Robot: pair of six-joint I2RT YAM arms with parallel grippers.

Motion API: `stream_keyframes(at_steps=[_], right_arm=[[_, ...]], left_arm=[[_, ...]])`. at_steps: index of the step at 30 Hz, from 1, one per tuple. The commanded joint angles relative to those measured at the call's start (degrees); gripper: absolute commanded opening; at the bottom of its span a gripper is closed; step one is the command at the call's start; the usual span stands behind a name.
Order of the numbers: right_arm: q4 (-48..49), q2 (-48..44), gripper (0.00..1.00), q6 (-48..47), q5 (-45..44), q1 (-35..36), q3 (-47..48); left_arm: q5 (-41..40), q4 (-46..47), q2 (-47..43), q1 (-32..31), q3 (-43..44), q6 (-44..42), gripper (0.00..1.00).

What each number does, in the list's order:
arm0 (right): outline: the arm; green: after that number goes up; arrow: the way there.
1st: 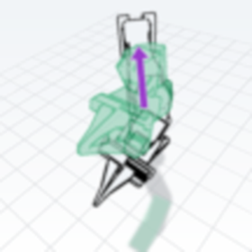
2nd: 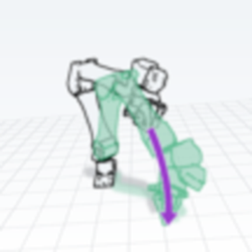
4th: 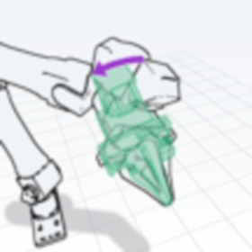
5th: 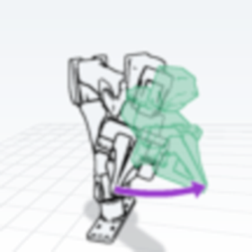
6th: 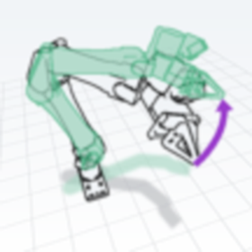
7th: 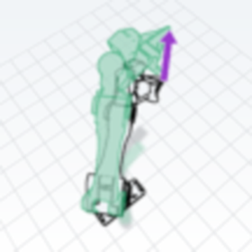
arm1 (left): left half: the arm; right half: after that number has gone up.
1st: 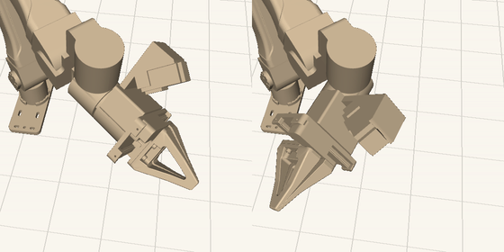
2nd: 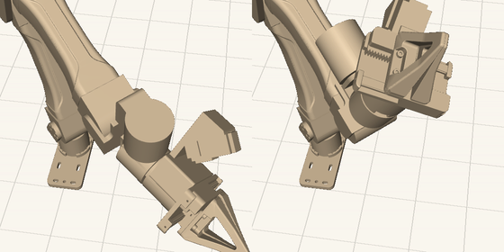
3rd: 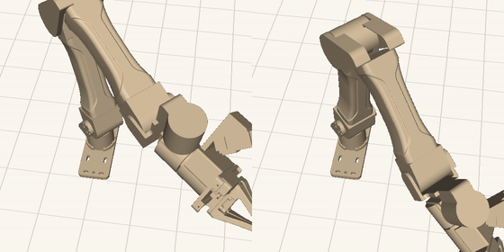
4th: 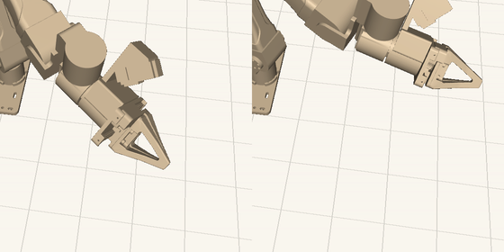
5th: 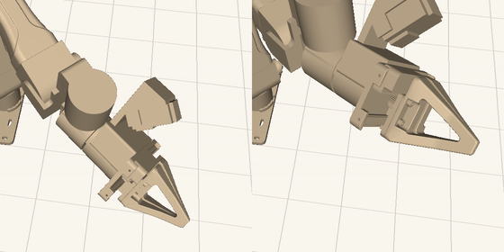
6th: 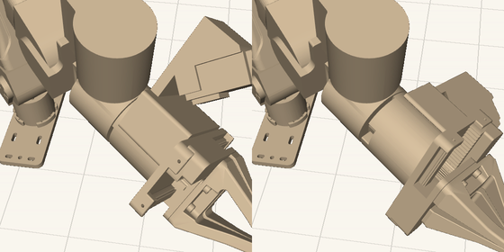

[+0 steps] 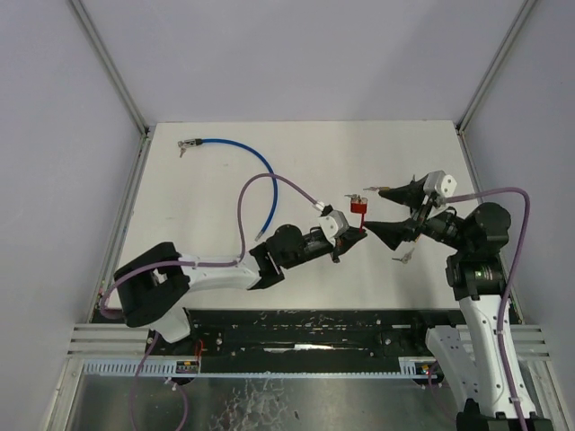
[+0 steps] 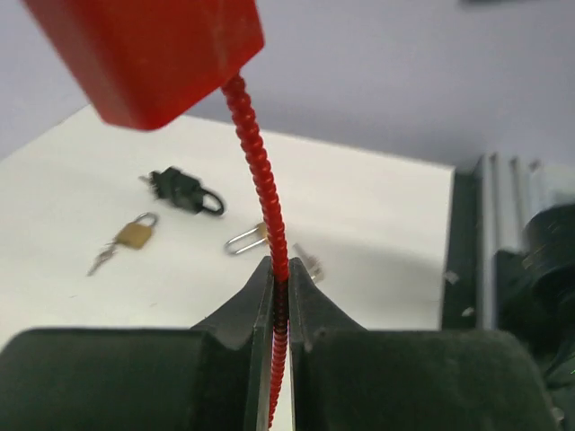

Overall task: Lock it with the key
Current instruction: Pick up the lock from the center of the board.

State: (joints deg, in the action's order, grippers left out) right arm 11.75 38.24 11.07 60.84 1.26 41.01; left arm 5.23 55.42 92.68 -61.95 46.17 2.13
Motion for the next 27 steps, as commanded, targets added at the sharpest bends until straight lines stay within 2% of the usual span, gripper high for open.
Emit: stream_keyframes(at_steps=[1, 5, 8, 15, 20, 23, 26, 27], right_arm=[[-26.3, -1.1, 0.86, -26.5, 1.5, -0.8, 7.2], [-33.3, 2.4, 0.84, -31.7, 6.0, -0.8, 10.1], [-36.9, 5.0, 0.81, -34.5, 10.0, -0.8, 10.6], [-32.3, 6.7, 0.69, -30.7, 11.0, -0.8, 7.5], [-30.3, 6.6, 0.64, -29.2, 12.7, -0.7, 6.6], [-30.3, 6.7, 0.54, -29.4, 11.9, -0.7, 6.4], [-31.4, 7.1, 0.34, -30.6, 11.0, -0.6, 6.8], [-32.0, 7.3, 0.24, -31.2, 11.1, -0.4, 7.2]], left_arm=[[1.3, -15.6, -6.3, 0.4, -1.1, -20.3, 0.01], [2.9, -24.4, -9.4, 1.1, -1.2, -25.1, 0.01], [3.8, -25.0, -10.9, 1.4, -2.3, -25.7, 0.01], [6.2, -24.0, -12.0, 1.5, -2.6, -24.5, 0.01], [6.9, -23.8, -12.1, 1.5, -2.7, -23.9, 0.01], [7.5, -24.1, -12.1, 1.5, -2.4, -23.3, 0.01], [7.8, -24.3, -12.2, 1.6, -2.2, -23.1, 0.01], [7.9, -24.3, -12.2, 1.5, -2.2, -23.0, 0.01]])
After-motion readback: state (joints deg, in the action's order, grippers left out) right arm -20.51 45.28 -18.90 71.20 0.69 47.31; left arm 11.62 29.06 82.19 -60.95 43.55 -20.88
